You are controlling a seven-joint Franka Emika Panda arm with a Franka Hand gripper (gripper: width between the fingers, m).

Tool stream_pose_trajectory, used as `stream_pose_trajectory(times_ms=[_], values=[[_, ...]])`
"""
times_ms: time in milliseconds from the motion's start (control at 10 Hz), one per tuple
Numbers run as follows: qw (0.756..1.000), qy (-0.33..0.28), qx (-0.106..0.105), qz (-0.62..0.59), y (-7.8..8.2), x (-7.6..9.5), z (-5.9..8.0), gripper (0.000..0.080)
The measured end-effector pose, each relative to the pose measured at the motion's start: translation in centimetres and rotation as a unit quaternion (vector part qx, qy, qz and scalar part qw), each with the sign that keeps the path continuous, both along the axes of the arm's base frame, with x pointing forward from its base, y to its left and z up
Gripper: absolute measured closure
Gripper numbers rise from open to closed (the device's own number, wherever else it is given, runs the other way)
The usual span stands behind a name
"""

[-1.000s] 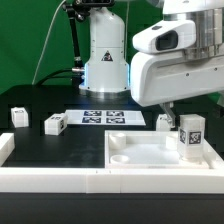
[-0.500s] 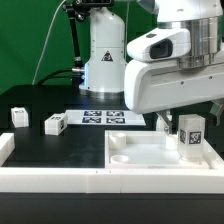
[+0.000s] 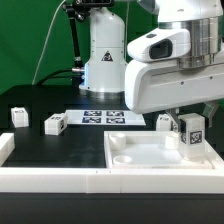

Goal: Assemble one leg

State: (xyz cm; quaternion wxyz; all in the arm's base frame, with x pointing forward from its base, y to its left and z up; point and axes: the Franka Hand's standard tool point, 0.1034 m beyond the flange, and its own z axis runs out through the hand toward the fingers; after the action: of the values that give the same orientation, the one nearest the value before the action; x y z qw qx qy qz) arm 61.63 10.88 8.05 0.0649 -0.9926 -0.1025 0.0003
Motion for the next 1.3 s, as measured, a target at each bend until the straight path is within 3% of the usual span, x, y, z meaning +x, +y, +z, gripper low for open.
stream_pose_trajectory(times_ms=[200, 500, 900, 1100, 1300], values=[[0.998, 0.009, 0.001, -0.067, 0.19, -0.08, -0.02, 0.0509], [0.967, 0.022, -0.002, -0.253, 0.60, -0.45, -0.15, 0.0508], [0.859, 0.041, -0.007, -0.510, 0.66, -0.21, -0.22, 0.0507], [0.777, 0.051, -0.005, -0.628, 0.70, -0.11, -0.23, 0.0507], [0.774, 0.053, -0.003, -0.631, 0.73, -0.10, -0.25, 0.0507]])
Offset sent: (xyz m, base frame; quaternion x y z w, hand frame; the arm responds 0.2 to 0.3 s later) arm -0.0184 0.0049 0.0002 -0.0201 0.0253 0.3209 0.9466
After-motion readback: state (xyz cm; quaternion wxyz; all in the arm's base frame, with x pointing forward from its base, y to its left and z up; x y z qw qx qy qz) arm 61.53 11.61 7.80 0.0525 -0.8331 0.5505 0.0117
